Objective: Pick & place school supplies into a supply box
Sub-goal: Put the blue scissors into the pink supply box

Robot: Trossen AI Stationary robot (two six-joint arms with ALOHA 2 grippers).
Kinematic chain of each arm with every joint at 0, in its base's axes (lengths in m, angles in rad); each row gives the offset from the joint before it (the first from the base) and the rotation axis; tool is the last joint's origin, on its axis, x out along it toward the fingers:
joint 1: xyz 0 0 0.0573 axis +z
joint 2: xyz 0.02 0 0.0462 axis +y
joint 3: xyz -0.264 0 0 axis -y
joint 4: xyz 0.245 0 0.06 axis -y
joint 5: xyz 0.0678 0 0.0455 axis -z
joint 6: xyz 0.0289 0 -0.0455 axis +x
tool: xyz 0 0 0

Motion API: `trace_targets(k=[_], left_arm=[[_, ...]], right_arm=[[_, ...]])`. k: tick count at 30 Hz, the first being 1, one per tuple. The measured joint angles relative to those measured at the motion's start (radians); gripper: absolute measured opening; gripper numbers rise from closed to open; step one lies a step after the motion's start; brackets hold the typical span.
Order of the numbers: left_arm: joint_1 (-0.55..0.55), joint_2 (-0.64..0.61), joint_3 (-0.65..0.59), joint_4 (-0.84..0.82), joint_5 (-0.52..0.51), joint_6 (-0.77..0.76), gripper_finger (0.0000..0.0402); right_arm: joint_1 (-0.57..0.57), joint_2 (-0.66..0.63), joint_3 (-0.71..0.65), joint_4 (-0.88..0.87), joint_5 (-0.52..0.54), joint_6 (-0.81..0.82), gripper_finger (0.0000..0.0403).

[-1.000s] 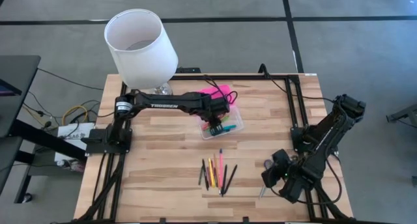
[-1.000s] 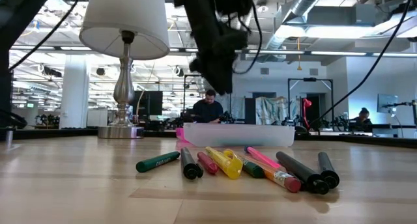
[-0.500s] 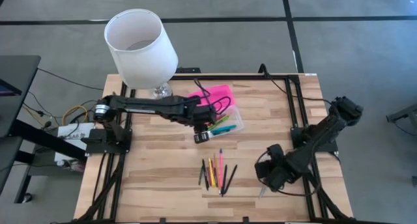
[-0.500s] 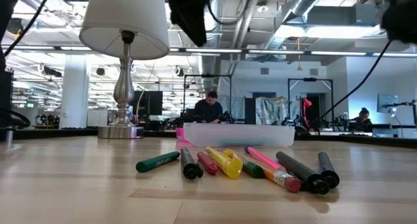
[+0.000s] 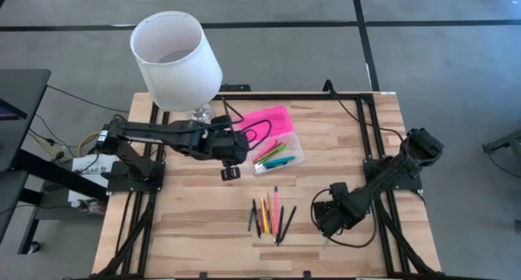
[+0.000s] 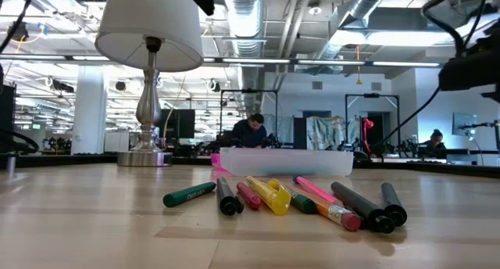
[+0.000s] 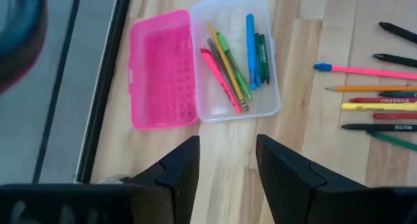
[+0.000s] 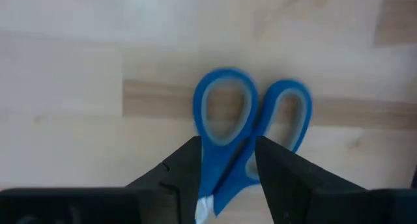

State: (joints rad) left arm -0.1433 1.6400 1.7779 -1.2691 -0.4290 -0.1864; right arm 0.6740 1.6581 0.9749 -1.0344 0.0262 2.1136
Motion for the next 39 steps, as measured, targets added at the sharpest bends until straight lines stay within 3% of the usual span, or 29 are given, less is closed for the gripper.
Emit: trace_targets(k=[10,21,39], left_arm=[[-0.023,-0.041,0.0,-0.104,-0.041,-0.001,0.0146],[-0.037,-0.041,0.0,-0.147,-0.048,0.012,0.0146],[-0.029,-0.04,0.0,-0.154,-0.058,0.035,0.0146]], right_arm=[[-0.031,0.0,-0.001,-0.02,-0.004,0.009,0.0173],[-0.035,-0.003,-0.084,0.093,-0.055,0.018,0.0161],[-0.033,-0.003,-0.022,0.047,-0.058,0.017,0.0156]])
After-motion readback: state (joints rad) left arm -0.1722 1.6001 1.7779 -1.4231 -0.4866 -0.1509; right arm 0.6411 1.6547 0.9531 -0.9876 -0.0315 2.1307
